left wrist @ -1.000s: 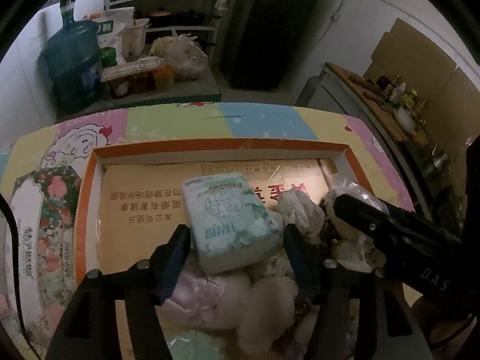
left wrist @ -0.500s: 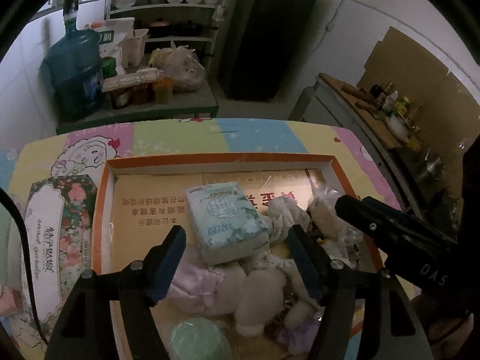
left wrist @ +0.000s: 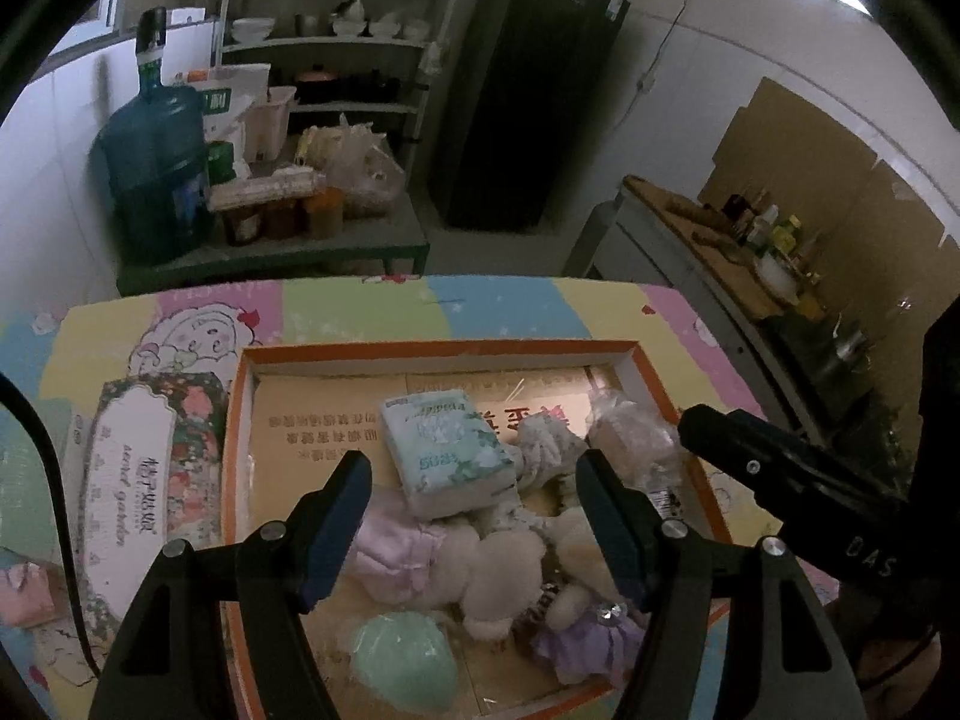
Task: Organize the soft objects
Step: 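Raise both open tools out of the tray box and pull back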
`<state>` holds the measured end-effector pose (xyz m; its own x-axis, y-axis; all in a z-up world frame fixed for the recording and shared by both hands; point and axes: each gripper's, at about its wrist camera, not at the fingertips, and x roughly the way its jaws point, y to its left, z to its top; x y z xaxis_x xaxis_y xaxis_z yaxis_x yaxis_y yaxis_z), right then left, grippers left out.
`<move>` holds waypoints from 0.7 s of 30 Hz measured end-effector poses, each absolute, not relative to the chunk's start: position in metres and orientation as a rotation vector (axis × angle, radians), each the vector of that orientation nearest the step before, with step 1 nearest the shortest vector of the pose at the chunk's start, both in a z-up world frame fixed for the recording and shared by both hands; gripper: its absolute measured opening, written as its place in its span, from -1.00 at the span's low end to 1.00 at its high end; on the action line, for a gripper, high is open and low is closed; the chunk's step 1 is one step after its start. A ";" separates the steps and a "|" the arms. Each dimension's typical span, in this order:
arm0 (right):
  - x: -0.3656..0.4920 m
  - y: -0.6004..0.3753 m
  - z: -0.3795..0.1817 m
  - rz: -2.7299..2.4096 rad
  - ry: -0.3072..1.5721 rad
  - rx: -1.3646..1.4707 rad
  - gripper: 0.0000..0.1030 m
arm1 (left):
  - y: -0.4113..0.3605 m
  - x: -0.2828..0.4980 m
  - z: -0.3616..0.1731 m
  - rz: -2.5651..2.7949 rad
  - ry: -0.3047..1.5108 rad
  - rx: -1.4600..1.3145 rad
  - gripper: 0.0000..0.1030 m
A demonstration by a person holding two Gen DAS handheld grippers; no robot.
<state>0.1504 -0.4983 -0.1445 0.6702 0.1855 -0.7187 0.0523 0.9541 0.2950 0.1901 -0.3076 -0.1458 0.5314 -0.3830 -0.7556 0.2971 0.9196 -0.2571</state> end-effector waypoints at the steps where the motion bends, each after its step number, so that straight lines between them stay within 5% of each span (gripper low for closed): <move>1: 0.148 -0.498 -0.142 0.074 0.833 0.305 0.26 | -0.307 0.189 -0.144 -0.409 0.921 -0.103 0.37; 6: 0.139 -0.496 -0.134 0.065 0.816 0.308 0.40 | -0.299 0.181 -0.133 -0.421 0.896 -0.111 0.52; 21: 0.115 -0.471 -0.117 0.066 0.786 0.322 0.42 | -0.271 0.156 -0.118 -0.440 0.895 -0.102 0.51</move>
<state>0.1155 -0.4706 -0.1169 0.7071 0.1773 -0.6845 0.0610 0.9491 0.3089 0.1557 -0.2713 -0.1184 0.5427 -0.4120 -0.7319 0.3277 0.9062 -0.2671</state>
